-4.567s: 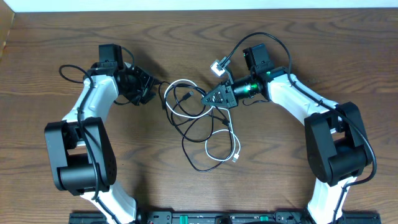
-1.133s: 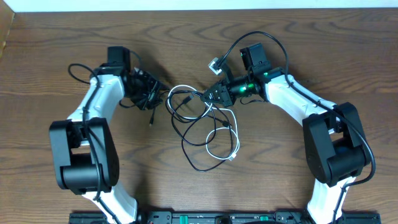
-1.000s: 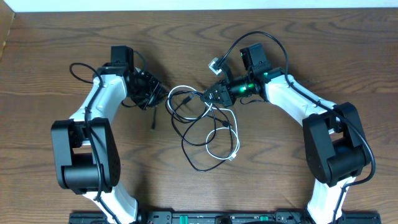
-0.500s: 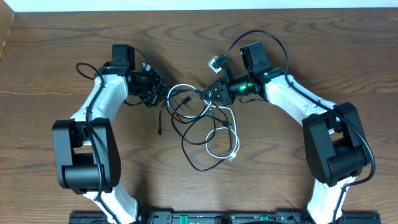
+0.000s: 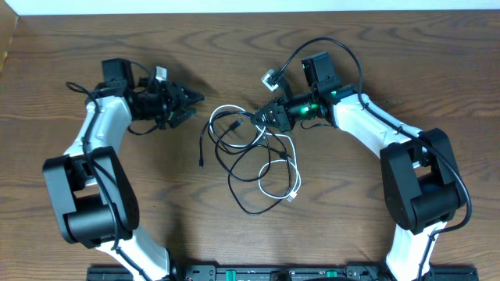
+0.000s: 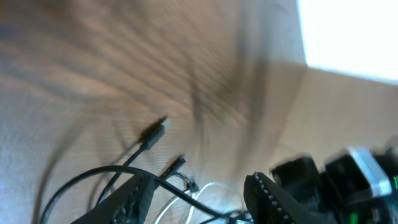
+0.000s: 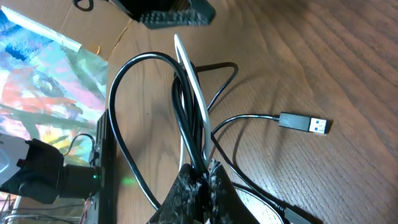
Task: Untangle cables
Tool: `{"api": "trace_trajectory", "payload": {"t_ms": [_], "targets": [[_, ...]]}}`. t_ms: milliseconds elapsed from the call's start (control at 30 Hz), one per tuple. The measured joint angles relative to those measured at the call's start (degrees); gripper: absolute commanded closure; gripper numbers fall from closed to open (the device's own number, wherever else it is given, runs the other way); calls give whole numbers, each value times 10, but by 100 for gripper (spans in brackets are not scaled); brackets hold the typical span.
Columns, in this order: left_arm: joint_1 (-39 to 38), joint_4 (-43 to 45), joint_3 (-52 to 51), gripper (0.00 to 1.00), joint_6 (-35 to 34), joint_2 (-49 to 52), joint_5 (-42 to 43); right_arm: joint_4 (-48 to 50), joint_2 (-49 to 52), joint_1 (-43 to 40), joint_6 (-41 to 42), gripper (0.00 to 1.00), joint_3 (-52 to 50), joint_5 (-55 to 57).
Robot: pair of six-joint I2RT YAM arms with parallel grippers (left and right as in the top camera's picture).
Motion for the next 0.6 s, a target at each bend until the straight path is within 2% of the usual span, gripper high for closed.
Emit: {"api": "trace_trajectory", "payload": {"t_ms": [133,200,300,433,600], "targets": [[9,-24,0,46,144,0,76,0,0,0,2,99,0,0],[8,-61,1,41,252,0,108,-2,0,0,2,99,0,0],[7,-100,1,35,335,0,124,-4,0,0,2,99,0,0],[4,-130,1,35,401,0,129,-5,0,0,2,99,0,0],[-11,-149,1,35,439,0,95,-5,0,0,2,99,0,0]]}}
